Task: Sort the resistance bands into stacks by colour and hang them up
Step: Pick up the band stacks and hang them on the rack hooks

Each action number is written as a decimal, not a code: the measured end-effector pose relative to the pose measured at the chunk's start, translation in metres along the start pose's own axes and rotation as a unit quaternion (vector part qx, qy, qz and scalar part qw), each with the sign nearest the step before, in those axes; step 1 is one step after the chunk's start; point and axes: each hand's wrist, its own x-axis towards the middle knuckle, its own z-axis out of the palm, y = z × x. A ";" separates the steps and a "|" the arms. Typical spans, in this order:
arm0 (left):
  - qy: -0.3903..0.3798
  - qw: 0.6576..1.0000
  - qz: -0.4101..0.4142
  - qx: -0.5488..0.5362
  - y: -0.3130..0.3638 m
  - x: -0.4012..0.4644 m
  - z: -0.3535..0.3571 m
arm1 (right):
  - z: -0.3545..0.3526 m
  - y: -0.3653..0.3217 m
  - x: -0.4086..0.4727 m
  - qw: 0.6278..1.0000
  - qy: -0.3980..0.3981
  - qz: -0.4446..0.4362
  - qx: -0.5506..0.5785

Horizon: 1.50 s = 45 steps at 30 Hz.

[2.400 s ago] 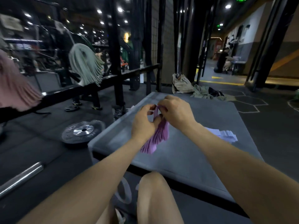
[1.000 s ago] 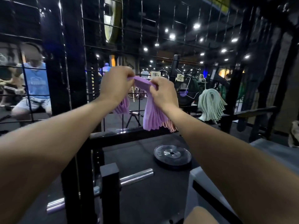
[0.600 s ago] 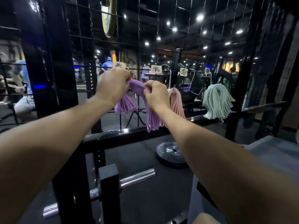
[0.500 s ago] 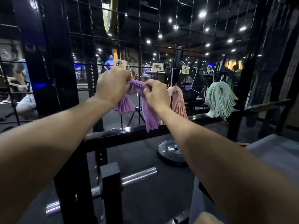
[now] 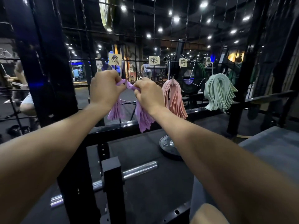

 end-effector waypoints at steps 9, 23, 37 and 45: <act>0.045 0.991 -0.098 -0.079 0.007 -0.021 0.011 | -0.004 0.005 -0.005 0.999 0.020 -0.019 0.023; 0.060 0.955 -0.208 -0.201 0.009 -0.036 0.036 | -0.004 0.006 -0.009 0.999 0.006 -0.032 0.014; -0.004 0.972 -0.171 -0.164 0.001 -0.040 0.044 | 0.000 0.019 -0.014 0.995 -0.088 0.037 0.025; 0.010 0.968 -0.121 -0.219 0.010 -0.052 0.037 | -0.015 0.015 -0.014 0.999 0.020 0.015 0.028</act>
